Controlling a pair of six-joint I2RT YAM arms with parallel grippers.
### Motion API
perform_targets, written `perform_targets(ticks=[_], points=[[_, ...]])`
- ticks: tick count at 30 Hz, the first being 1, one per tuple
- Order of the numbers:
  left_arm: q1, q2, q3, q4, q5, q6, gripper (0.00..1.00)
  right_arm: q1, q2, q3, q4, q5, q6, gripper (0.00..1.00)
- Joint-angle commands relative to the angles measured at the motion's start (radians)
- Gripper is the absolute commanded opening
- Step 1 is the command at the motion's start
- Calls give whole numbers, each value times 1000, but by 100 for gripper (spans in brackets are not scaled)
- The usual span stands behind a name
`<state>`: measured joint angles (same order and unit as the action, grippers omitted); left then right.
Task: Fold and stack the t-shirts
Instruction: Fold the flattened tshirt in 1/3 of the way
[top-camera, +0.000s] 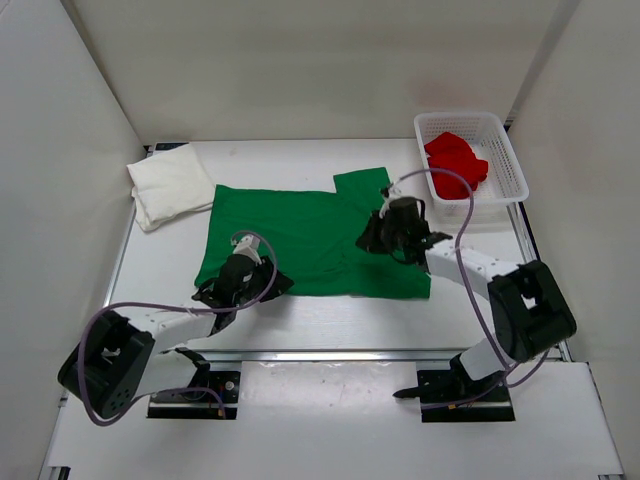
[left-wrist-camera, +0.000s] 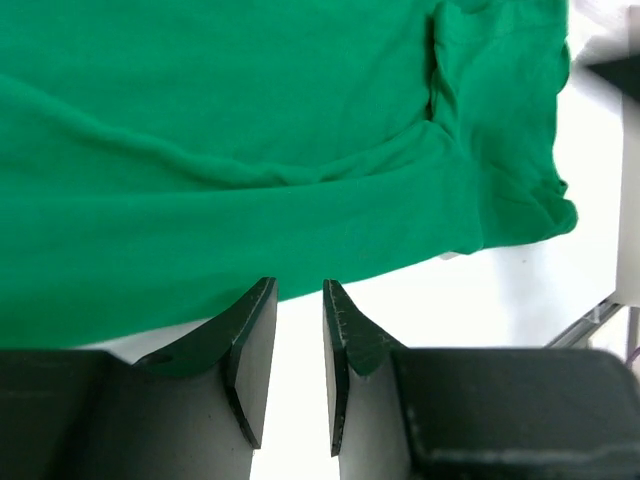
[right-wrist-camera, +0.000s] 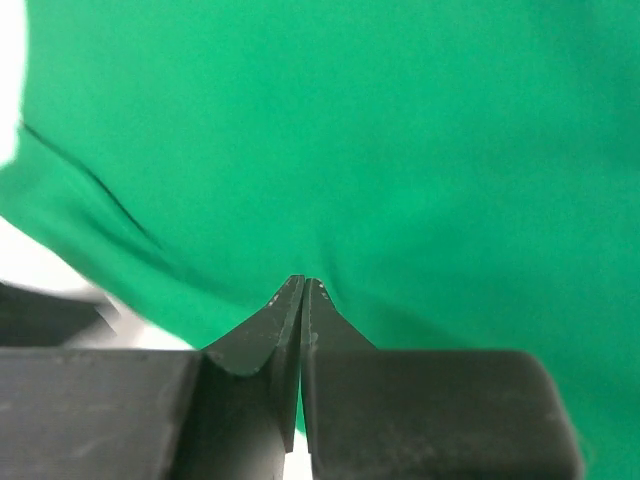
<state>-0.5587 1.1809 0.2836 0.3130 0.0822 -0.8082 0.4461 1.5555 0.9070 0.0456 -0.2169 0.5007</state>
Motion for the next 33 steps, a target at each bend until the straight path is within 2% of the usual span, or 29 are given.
perform_targets(ticks=[1,5,10,14,17,18,20,24,27,29,31,33], points=[[-24,52,68,-14,-25,35,37,-6,-81,-202,26,31,4,0],[11,112,101,-35,8,47,35,-67,-155,-365,30,43,24,0],[140,112,37,-35,117,46,36,-121,-227,-469,-38,70,12,0],[157,69,-46,-84,126,64,36,-153,-349,-603,-70,48,35,0],[105,-32,-142,-81,100,17,37,-100,-461,-634,-125,74,55,2],[91,-53,-173,-87,79,-5,36,-90,-488,-608,-131,71,64,4],[56,-151,-184,-107,58,-35,39,-106,-502,-548,-157,34,70,14],[97,-279,-66,-228,37,6,42,-150,-441,-334,-178,43,-2,22],[181,-261,37,-250,63,49,45,-213,-287,-174,-124,13,-65,23],[221,-212,101,-244,108,64,46,-242,-114,-33,-133,-44,-93,22],[259,-140,132,-218,135,69,46,-238,2,132,-139,35,-148,24],[282,-87,157,-183,171,60,46,-245,139,271,-179,44,-179,24]])
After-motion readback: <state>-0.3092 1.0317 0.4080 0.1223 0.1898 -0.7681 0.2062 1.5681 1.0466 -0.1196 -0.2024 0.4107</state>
